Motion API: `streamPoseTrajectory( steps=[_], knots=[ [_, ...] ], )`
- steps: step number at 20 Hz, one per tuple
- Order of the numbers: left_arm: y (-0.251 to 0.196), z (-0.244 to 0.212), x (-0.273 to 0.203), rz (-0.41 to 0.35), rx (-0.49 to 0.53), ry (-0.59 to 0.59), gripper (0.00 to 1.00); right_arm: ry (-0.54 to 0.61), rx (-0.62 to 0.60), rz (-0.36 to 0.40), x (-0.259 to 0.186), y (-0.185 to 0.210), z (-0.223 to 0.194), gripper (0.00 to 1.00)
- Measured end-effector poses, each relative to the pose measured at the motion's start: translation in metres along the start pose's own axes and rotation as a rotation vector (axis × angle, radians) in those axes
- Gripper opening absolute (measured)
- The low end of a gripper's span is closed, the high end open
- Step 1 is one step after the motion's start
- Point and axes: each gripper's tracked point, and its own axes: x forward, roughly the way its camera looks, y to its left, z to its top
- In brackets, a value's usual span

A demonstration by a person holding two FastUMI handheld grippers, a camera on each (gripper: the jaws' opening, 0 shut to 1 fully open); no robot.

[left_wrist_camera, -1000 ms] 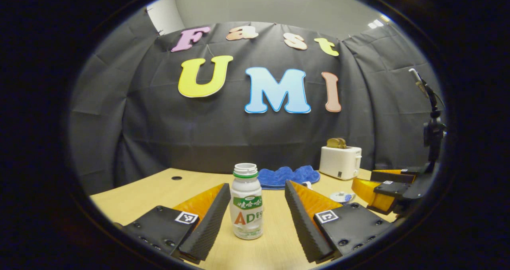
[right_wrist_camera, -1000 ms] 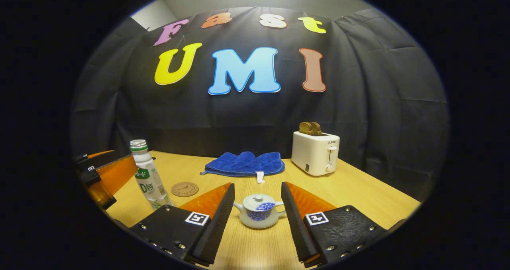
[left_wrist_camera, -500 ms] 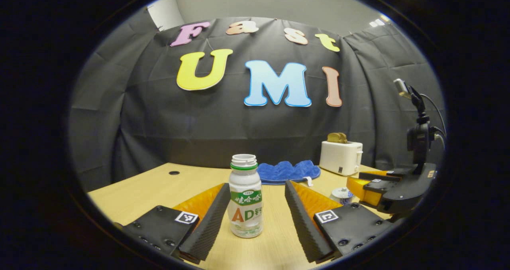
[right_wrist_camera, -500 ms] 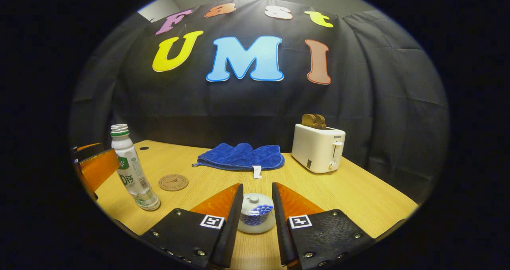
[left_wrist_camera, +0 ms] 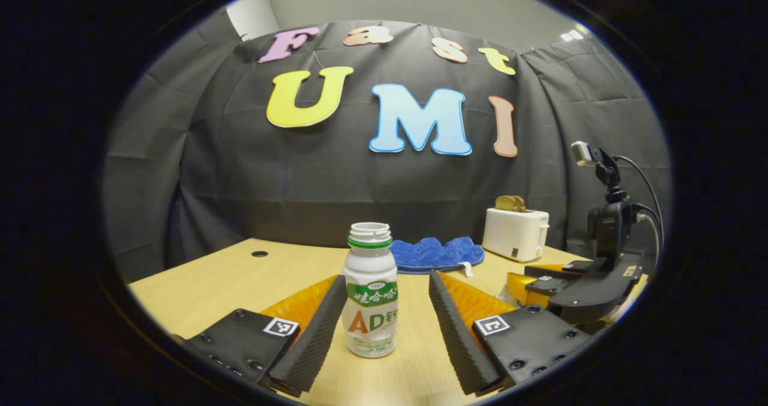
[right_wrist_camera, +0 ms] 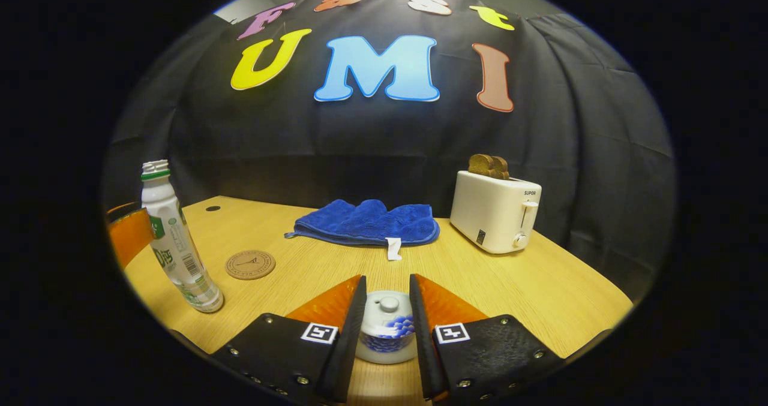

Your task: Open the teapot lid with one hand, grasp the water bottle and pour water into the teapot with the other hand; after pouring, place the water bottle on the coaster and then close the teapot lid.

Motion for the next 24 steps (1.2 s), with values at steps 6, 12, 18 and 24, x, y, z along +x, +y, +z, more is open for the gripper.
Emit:
streamPoseTrajectory(
  steps=[6,12,18,24],
  knots=[
    [0.003,-0.004,0.003,0.001,-0.015,0.008,0.94,0.012,-0.018,0.005,0.001,0.004,0.0,0.17],
    [0.008,-0.014,0.006,0.014,-0.007,0.026,0.96,-0.031,0.034,0.022,0.003,0.002,0.005,0.01],
    [0.013,-0.02,0.013,0.027,0.001,0.04,1.0,-0.169,0.091,0.018,-0.012,-0.008,0.037,0.0],
    [0.015,-0.045,0.031,0.046,0.029,0.097,1.0,-0.239,0.102,0.015,-0.025,-0.018,0.05,0.0]
  ],
)
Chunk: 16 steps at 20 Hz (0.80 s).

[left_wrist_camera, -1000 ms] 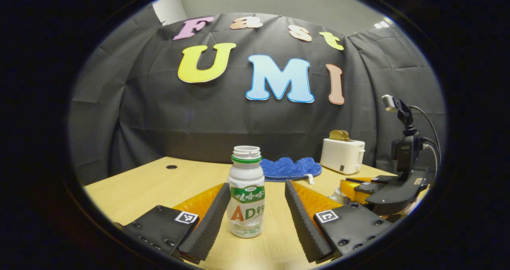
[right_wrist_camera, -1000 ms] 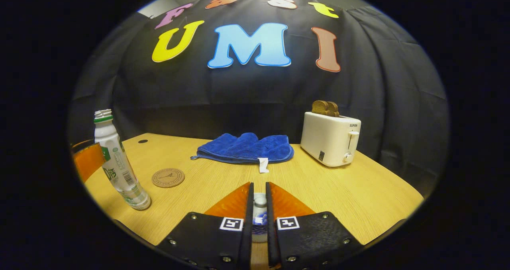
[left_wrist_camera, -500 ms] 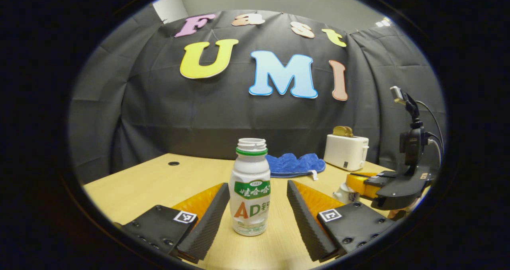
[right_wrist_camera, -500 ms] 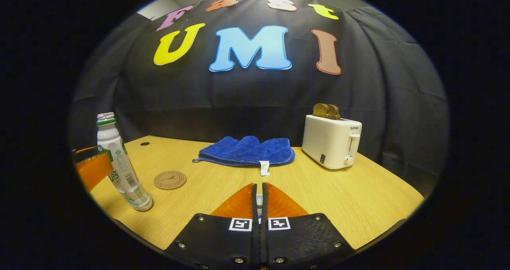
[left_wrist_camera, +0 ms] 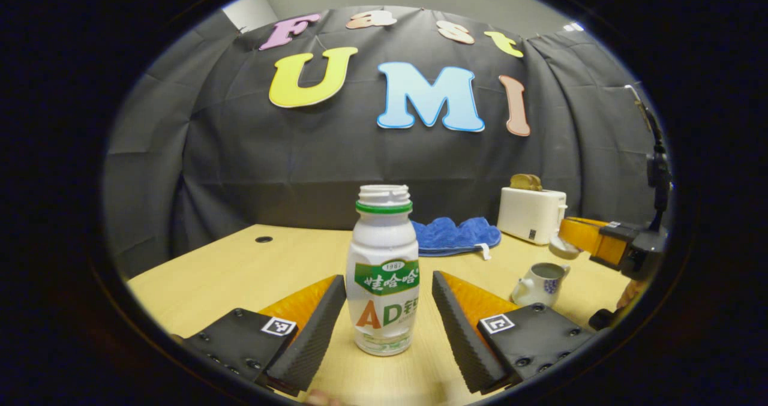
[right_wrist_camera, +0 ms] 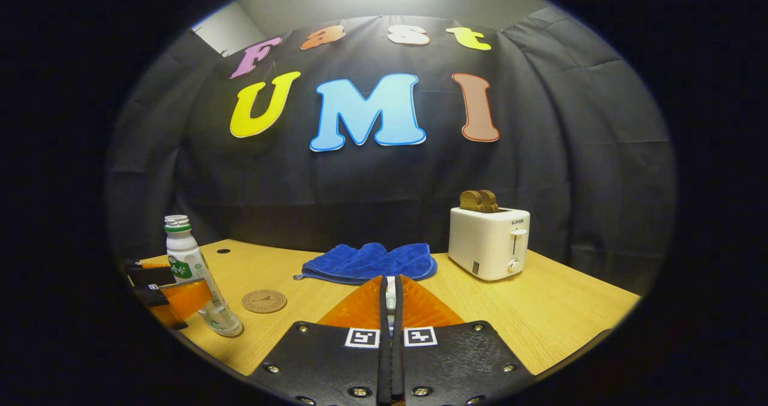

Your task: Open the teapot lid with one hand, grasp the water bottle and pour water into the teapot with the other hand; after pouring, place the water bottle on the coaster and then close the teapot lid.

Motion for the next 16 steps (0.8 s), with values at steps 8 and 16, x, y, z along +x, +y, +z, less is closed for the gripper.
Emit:
streamPoseTrajectory(
  steps=[8,16],
  knots=[
    [0.007,-0.019,0.017,0.042,0.027,0.053,1.0,-0.059,0.013,-0.089,-0.01,-0.031,0.017,0.0],
    [0.008,-0.016,0.028,0.067,0.079,0.046,0.82,-0.053,0.062,-0.137,-0.014,-0.051,0.018,0.0]
  ],
)
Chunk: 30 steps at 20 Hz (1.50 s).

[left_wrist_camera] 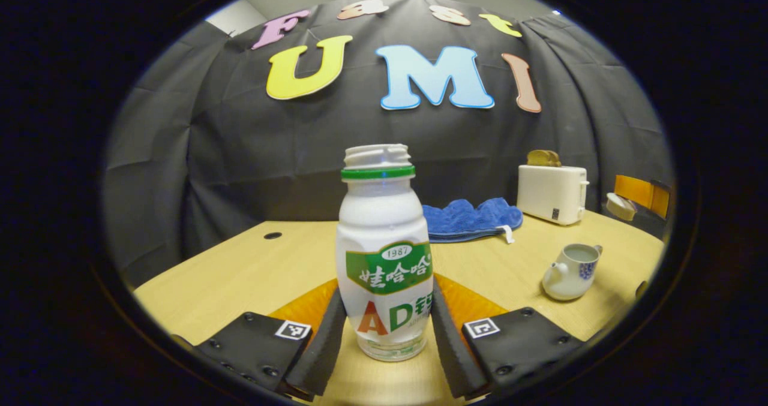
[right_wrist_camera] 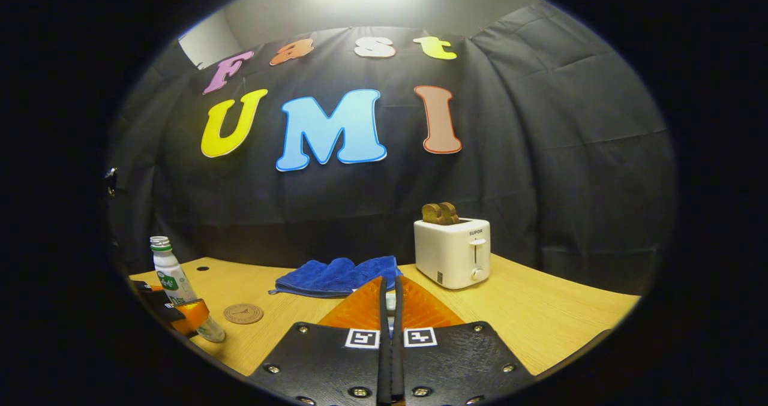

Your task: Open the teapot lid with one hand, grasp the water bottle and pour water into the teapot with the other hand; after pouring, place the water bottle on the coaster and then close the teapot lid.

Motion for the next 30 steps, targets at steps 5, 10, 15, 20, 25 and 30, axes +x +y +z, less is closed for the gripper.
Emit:
streamPoseTrajectory(
  steps=[5,10,15,20,25,30],
  knots=[
    [-0.004,0.01,0.009,0.01,0.218,-0.008,0.8,0.002,0.047,-0.026,-0.001,-0.012,0.004,0.0],
    [-0.012,0.029,0.018,0.036,0.468,-0.045,0.78,-0.008,0.082,-0.052,-0.004,-0.026,0.009,0.0],
    [-0.026,0.05,0.026,0.057,0.698,-0.085,0.72,-0.011,0.079,-0.07,-0.01,-0.039,0.011,0.0],
    [-0.044,0.061,0.035,0.059,0.891,-0.106,0.72,-0.006,0.09,-0.093,-0.018,-0.054,0.006,0.0],
    [-0.064,0.075,0.039,0.064,1.092,-0.162,0.81,-0.005,0.107,-0.099,-0.023,-0.061,0.005,0.0],
    [-0.082,0.086,0.042,0.064,1.24,-0.218,0.81,-0.021,0.104,-0.096,-0.025,-0.061,0.009,0.0]
  ],
)
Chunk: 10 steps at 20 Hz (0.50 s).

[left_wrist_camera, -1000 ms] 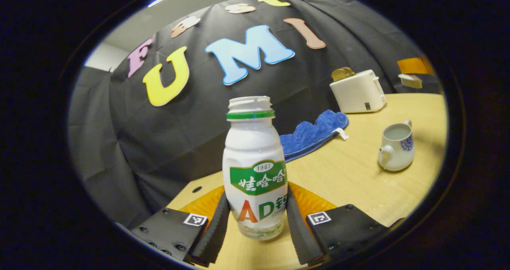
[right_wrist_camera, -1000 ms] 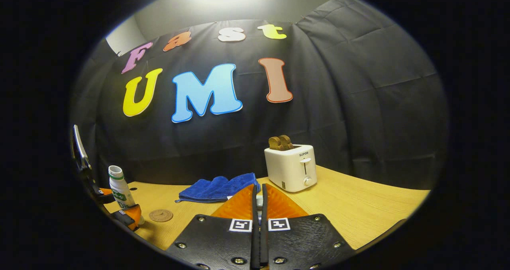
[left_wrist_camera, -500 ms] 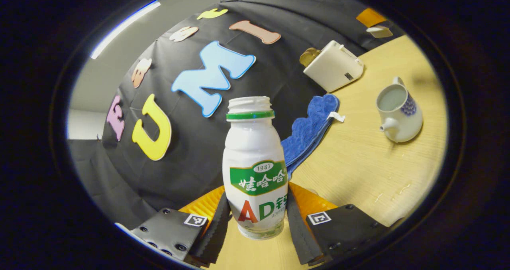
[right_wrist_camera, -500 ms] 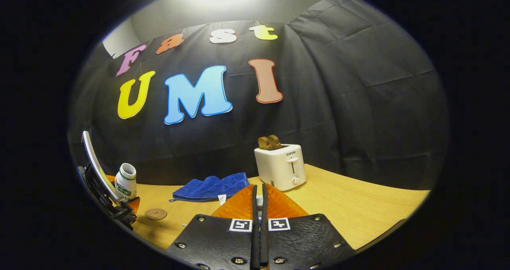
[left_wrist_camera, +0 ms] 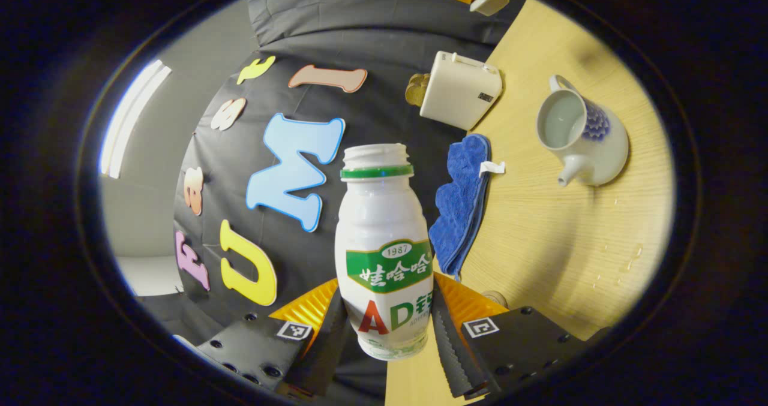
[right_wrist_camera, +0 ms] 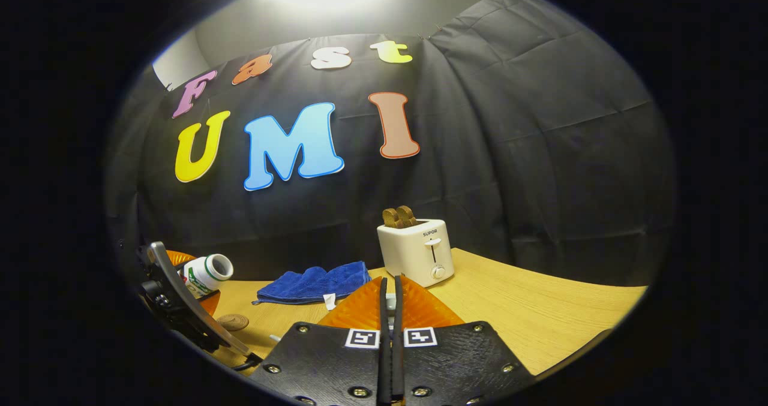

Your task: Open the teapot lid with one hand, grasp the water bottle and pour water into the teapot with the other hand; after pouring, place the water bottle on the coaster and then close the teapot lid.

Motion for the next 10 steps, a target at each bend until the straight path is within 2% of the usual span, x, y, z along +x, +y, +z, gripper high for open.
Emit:
streamPoseTrajectory(
  steps=[1,2,8,9,10],
  knots=[
    [0.002,0.003,0.001,0.006,0.024,-0.009,0.77,0.002,0.001,0.001,0.0,0.0,0.0,0.0],
    [0.003,0.006,0.001,0.013,0.052,-0.017,0.81,0.003,0.002,0.003,0.0,0.0,-0.001,0.0],
    [0.0,0.022,0.006,0.022,0.178,-0.061,0.81,-0.001,0.002,0.004,0.0,0.0,0.001,0.0],
    [0.001,0.024,0.006,0.026,0.197,-0.067,0.76,-0.001,0.003,0.004,0.0,0.0,0.001,0.0],
    [0.002,0.025,0.007,0.03,0.216,-0.072,0.77,0.0,0.004,0.005,0.0,0.001,0.001,0.0]
  ],
)
